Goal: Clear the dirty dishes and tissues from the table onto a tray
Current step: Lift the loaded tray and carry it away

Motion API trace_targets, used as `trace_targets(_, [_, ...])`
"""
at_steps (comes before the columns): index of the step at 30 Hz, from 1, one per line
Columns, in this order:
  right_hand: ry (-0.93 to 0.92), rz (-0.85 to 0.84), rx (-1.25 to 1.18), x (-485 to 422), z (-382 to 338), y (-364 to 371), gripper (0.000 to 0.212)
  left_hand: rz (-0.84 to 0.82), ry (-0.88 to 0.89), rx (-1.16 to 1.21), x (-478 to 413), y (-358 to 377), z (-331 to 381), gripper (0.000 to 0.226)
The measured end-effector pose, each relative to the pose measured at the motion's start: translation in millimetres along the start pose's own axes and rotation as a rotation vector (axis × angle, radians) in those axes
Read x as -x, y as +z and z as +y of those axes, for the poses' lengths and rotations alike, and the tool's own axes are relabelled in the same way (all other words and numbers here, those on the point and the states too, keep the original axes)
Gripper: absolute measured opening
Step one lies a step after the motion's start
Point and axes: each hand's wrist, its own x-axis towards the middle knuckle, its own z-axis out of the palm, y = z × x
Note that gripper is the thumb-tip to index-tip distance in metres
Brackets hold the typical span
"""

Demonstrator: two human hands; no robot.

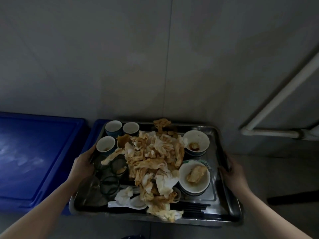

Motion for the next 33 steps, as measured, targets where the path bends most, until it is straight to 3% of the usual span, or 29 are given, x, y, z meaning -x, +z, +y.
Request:
trace_targets(10, [0.023,0.015,-0.007,-7.9,11.9,28.9,0.060,0.023,-0.010,0.019,-6.6,12.1,-27.2,0.076])
trace_targets(16, [0.060,-0.038,0.100,-3.4,11.4,26.5,0.062,-0.151,-0.111,-0.068,-18.1,-2.3,-35.1,0.073])
trace_targets(21, [0.128,-0.175,0.406,-0.8,1.9,20.7,0.071,-0.315,-0.159,-0.262,-25.1,-25.4,-28.6,0.066])
trace_targets(26, [0.111,-0.254,0.554,-0.3,-8.4,12.3,0.075,-0.130,-0.117,-0.218,-19.0,-36.5,-20.2,0.052])
trace_targets(33, [0.031,-0.101,0.517,4.8,-37.2,1.1,0.054,0.083,-0.162,-0.211,-6.1,-63.4,13.9,0.062])
